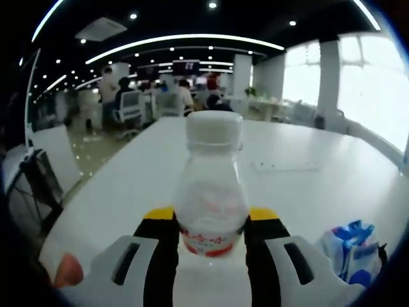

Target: Arrange the tabletop items into an orderly group along one side of the table until the central work area is clear of visible clutter.

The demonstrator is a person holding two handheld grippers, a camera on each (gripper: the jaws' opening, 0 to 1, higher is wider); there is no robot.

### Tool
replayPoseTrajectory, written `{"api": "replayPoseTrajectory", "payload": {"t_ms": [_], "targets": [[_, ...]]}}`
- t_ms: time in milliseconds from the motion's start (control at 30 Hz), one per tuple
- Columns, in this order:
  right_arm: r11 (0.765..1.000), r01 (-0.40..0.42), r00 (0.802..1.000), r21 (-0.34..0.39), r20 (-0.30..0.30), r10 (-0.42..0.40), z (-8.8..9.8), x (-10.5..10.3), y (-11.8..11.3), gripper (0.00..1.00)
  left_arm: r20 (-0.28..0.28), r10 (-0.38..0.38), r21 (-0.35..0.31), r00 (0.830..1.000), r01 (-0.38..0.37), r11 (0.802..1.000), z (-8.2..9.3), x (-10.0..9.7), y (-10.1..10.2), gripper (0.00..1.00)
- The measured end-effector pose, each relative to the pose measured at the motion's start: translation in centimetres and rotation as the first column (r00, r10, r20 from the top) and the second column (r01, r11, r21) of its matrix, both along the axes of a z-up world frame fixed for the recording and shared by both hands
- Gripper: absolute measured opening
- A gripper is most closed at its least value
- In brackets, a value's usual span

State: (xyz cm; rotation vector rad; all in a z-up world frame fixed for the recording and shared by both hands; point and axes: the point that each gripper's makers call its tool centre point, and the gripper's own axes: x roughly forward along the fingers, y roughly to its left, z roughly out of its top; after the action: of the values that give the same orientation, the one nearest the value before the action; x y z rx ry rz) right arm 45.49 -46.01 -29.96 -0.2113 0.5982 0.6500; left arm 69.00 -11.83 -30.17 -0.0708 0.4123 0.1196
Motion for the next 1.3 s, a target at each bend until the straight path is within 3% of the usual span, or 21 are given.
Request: {"api": "replayPoseTrajectory", "payload": {"t_ms": [300,1300], "targets": [[1.0,0.0,1.0,-0.001,-0.001,0.0,-0.02,-0.03,0.03,0.94,-0.002,0.013,0.003,1.0,-0.013,1.0,-0.65,-0.27,0.1,0.37],[1.0,0.002,1.0,-0.004,0.0,-0.002,0.05,-0.05,-0.09,0.94,0.015,-0.008,0.068,1.0,0.007,0.998,-0.22,-0.21,-0.12,0.41]]}}
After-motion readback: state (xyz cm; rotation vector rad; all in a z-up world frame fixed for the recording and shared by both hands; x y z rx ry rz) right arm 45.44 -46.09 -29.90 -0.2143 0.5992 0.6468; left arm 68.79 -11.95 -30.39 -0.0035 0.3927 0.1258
